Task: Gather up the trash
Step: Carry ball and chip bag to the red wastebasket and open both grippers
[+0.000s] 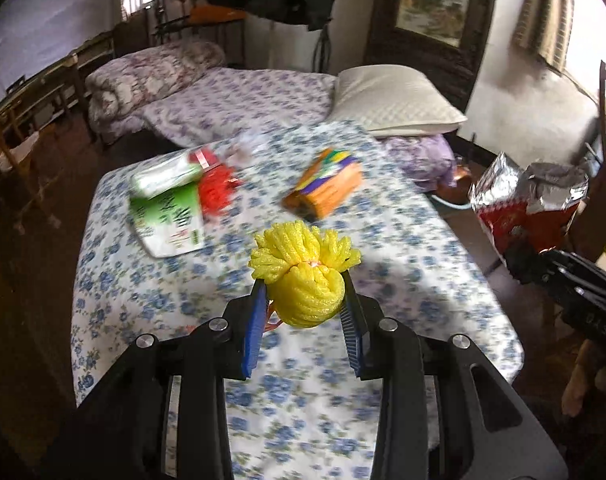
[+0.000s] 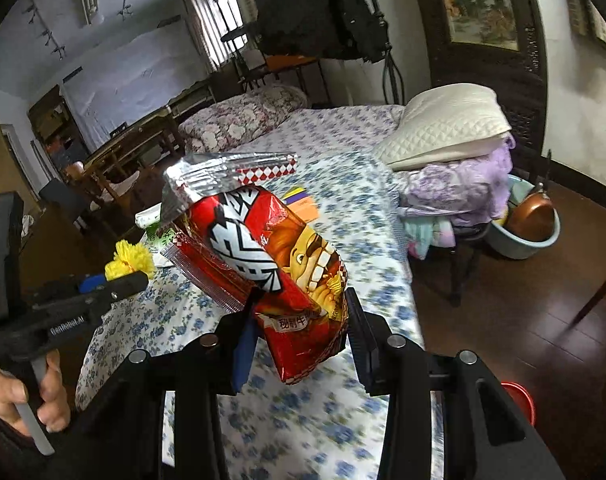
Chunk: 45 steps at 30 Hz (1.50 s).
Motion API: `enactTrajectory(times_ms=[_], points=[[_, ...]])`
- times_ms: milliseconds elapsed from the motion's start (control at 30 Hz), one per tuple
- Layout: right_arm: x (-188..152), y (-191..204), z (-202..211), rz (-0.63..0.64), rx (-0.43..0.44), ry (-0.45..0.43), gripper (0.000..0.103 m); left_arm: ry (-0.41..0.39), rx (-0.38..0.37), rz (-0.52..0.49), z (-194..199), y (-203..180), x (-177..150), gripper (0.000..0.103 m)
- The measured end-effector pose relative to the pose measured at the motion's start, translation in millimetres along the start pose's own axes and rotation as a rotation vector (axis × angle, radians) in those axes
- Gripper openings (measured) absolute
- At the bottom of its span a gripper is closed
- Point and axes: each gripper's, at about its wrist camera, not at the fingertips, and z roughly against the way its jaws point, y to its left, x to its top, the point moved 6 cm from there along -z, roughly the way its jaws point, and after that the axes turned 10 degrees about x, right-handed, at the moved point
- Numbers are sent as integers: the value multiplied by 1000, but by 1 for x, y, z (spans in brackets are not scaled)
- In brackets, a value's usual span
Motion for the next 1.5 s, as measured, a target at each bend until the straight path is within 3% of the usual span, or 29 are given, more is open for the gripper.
enactTrajectory(times_ms=[267,467,600,967,1167,1500], points=[[-26,-67,45,-77,-77,-11,41,-2,-73,-169,14,-94,9,35],[-64,-136,77,-167,-153,-5,41,-5,-139,-409,16,-195,3,35],[-97,-188,90,-264,-199,4,41,-2,-188,-483,13,-246,1,35],[-172,-281,80,-432,-255,61,41,184,-297,-658,-39,-370,-51,35],[-214,-321,63,-531,-272,107,41,333,-342,-714,-76,-410,-86,35],[-274,-370,40,-656,-311,169,41,465,-333,-791,-129,-457,-126,35]])
